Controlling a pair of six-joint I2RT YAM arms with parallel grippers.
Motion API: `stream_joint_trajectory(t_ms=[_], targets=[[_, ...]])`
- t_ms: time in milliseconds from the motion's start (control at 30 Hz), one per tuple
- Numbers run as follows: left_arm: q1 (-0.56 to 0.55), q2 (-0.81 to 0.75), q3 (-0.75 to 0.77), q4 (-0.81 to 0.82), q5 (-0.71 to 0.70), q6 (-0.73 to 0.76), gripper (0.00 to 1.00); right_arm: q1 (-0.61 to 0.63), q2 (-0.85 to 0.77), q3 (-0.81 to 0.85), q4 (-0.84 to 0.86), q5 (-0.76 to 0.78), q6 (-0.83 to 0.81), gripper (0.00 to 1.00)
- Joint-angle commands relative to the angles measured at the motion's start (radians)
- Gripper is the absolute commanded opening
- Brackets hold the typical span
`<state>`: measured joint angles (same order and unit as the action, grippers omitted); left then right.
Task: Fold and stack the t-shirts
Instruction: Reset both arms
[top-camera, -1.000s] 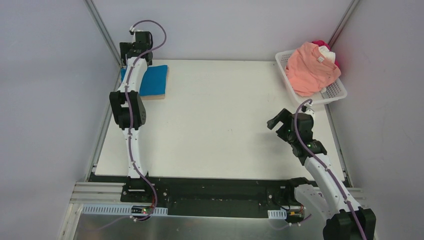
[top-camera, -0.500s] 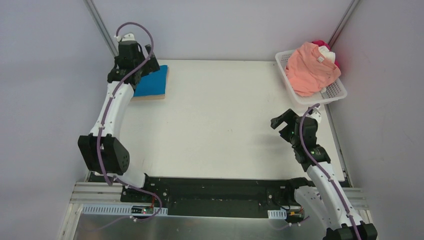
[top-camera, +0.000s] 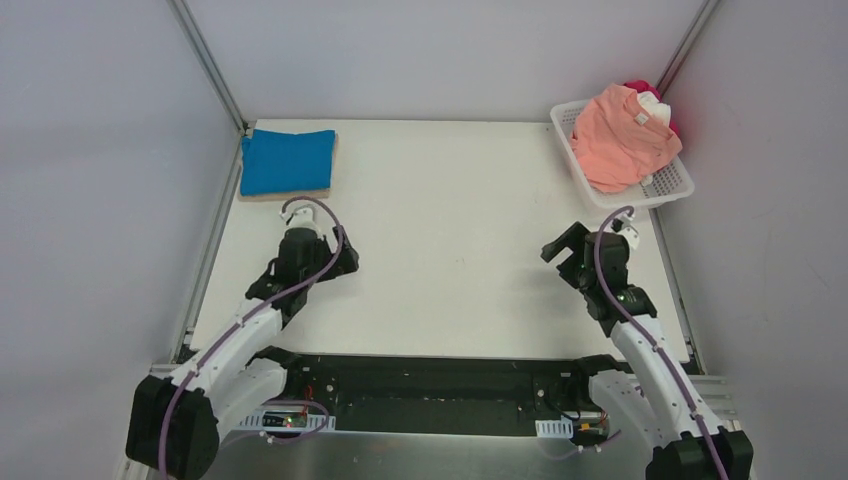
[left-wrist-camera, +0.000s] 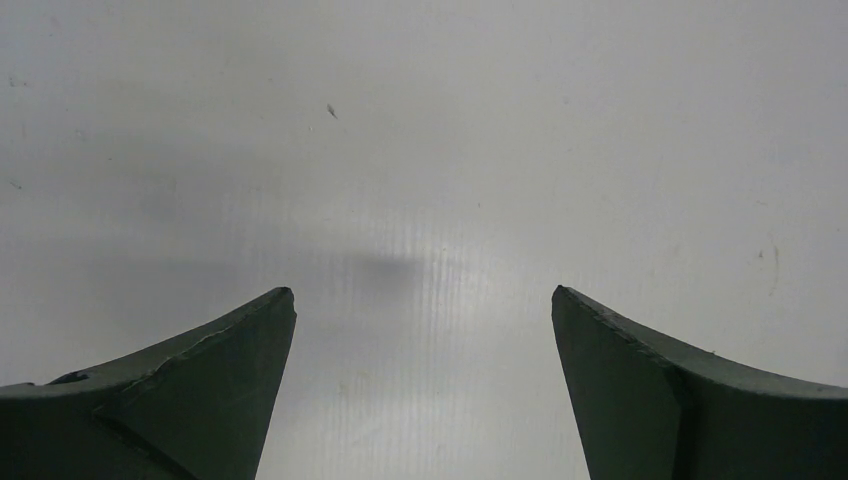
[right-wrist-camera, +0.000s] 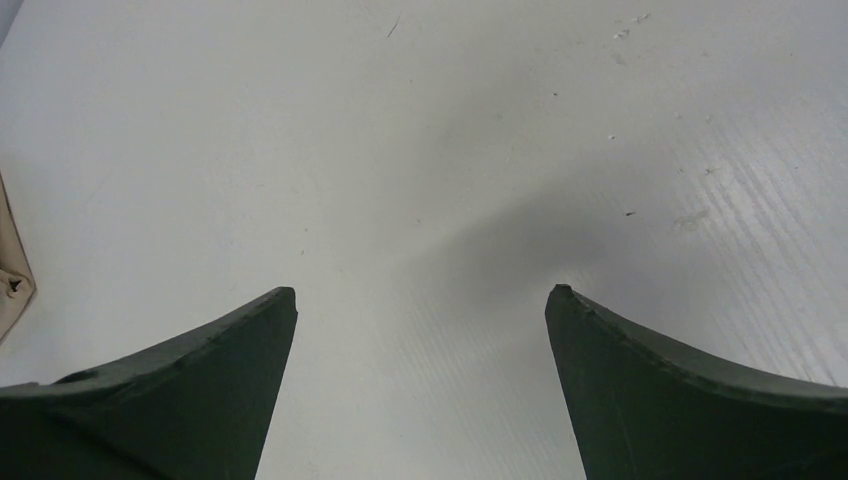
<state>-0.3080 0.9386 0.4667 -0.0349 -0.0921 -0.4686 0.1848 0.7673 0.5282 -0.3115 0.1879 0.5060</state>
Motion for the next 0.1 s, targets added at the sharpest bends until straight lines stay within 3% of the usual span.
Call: stream_joint_trajectory(t_ms=[0, 67], targets=[[-0.003, -0.135, -0.033, 0.11, -0.058, -0.048, 0.99, -0.004, -0.024, -0.006, 0.028, 0.027, 0.006, 0.99], [-0.004, -0.172, -0.033, 0.11, -0.067, -0.03, 0.99, -0.004, -0.041, -0.035, 0.081, -0.007, 0.011, 0.99]])
